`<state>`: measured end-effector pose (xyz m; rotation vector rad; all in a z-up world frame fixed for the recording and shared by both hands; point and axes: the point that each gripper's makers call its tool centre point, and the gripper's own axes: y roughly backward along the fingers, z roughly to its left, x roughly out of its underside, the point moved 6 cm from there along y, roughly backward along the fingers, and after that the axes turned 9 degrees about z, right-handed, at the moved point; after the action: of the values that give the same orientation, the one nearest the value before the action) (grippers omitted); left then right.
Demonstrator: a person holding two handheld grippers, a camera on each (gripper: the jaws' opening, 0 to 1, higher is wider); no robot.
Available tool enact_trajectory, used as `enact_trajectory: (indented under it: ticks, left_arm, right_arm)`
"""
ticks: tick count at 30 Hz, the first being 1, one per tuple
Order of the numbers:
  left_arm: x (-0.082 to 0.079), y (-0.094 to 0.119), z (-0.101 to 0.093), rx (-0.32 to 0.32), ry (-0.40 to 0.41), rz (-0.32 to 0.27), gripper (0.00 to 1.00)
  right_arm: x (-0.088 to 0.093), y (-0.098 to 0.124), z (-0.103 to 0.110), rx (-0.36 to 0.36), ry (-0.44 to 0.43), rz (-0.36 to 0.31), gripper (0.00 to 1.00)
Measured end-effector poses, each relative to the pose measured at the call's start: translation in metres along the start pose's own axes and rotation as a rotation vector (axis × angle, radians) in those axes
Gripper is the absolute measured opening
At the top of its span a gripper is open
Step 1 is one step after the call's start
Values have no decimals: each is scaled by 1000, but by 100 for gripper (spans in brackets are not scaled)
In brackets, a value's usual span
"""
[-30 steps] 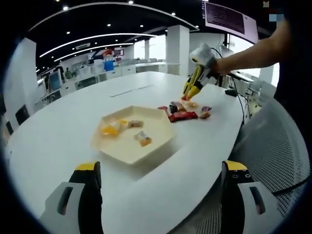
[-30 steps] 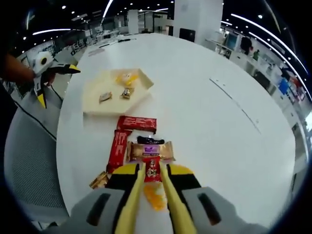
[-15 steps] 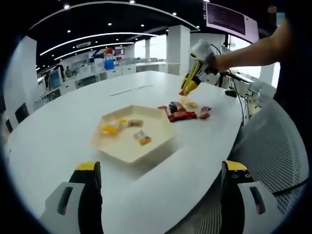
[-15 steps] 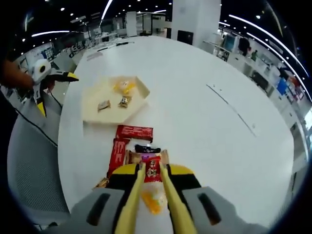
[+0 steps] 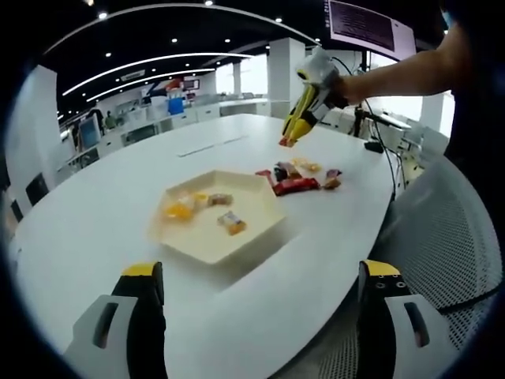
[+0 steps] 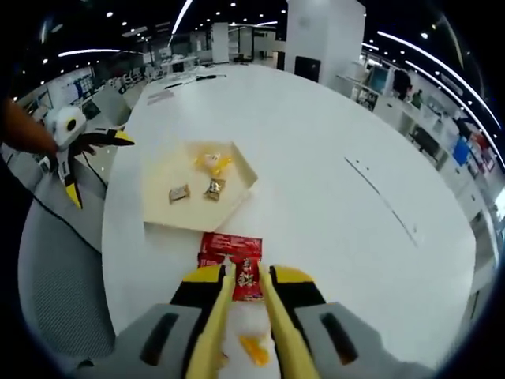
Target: Place the target food into the container with the food tongs after gripping and lifting it, then release it inside without dropping or visibly crushing the food.
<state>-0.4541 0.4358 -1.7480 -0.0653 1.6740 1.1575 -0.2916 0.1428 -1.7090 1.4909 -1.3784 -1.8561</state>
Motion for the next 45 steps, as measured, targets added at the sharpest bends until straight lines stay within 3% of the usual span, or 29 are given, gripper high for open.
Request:
enact_trajectory:
  ticks: [10, 36, 45]
  left_arm:
    - [2, -2, -2, 8, -16, 16, 99]
    - [4, -2, 0, -10, -37, 23, 99]
    - [5, -3, -1, -13, -52, 35, 99]
  right_arm:
    - [-30, 0, 12, -17, 29, -21, 21]
    - [-114, -32, 60, -81, 128, -66, 22]
    - [-132, -45, 72, -98, 147, -62, 22]
